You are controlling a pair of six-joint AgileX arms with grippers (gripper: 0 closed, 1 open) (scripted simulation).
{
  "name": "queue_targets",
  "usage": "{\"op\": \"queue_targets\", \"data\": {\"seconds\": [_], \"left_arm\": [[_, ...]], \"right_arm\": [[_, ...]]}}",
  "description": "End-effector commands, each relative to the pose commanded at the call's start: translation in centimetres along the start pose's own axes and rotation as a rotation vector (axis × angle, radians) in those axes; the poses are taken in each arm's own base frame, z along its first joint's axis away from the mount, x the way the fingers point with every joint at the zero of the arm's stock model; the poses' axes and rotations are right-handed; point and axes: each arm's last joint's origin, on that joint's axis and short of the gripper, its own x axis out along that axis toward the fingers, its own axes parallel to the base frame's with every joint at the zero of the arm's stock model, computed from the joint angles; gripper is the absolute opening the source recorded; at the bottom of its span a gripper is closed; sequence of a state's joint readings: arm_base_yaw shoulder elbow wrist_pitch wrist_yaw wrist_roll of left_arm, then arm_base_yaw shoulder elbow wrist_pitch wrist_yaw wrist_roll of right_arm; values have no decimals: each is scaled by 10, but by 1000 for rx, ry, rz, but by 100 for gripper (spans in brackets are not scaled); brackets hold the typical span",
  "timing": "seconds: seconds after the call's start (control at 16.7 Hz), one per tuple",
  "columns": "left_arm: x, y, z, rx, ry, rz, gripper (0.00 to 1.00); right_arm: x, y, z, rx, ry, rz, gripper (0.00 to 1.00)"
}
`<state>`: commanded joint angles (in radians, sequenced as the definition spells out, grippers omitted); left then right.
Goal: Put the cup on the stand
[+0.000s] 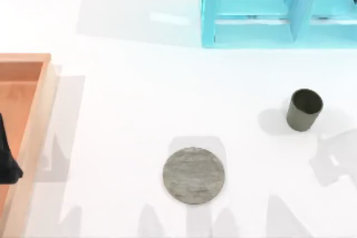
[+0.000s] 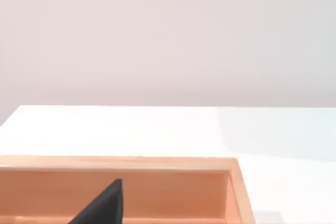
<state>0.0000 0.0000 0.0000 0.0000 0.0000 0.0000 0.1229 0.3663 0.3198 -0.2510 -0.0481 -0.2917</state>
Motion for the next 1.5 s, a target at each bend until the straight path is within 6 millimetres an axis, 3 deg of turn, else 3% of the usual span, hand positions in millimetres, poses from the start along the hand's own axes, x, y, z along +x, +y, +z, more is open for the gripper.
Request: {"op": "queue_targets", "data": {"seconds": [0.18,0.36,0.66,0.9,1.2,1.5], "left_arm": [[0,0,0,0,0,0,100],[0,0,0,0,0,0,100],[0,0,0,0,0,0,100],[0,0,0,0,0,0,100],[0,0,0,0,0,0,100],[0,0,0,0,0,0,100]], "right_arm": [[24,2,34,-201,214,184,100],[67,10,58,-404,451,408,100],[148,31,73,-674,762,765,100],[194,37,86,-820,862,926,100],[228,29,104,-927,893,987,100],[235,24,109,-950,895,985,100]]}}
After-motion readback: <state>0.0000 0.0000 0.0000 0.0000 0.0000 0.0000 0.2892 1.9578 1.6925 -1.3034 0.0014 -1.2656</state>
